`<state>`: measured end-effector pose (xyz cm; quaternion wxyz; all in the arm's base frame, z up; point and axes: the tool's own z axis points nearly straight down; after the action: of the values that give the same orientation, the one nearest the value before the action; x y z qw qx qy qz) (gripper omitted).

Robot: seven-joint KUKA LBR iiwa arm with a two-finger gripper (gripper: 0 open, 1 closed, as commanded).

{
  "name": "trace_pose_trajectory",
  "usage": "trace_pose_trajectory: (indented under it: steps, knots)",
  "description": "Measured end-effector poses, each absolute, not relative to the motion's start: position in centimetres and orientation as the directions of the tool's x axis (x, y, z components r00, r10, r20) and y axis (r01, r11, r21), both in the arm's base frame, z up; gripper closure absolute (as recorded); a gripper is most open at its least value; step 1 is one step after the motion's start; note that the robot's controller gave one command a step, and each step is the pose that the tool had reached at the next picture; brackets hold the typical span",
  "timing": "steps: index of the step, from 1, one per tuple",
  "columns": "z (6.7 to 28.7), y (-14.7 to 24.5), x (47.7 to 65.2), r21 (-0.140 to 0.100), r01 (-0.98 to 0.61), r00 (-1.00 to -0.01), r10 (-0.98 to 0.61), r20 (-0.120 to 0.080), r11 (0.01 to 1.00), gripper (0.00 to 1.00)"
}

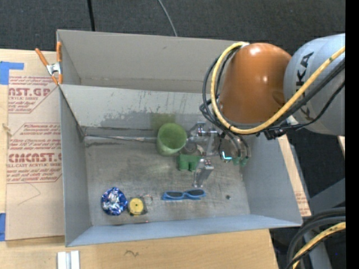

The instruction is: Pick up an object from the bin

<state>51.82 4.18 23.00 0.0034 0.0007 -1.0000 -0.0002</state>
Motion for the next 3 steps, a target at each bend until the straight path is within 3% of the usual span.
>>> trace_pose_trajectory:
  steps: [1,2,3]
  knots:
    - [10.1,3.3,48.9,0.001,-0.186,-0.982,-0.186,0.008,0.982,0.00]
    - [10.5,3.4,49.2,0.001,-0.186,-0.983,-0.186,0.001,0.983,1.00]
    - [15.9,-2.9,48.1,-0.004,-0.249,-0.968,-0.249,-0.004,0.968,1.00]
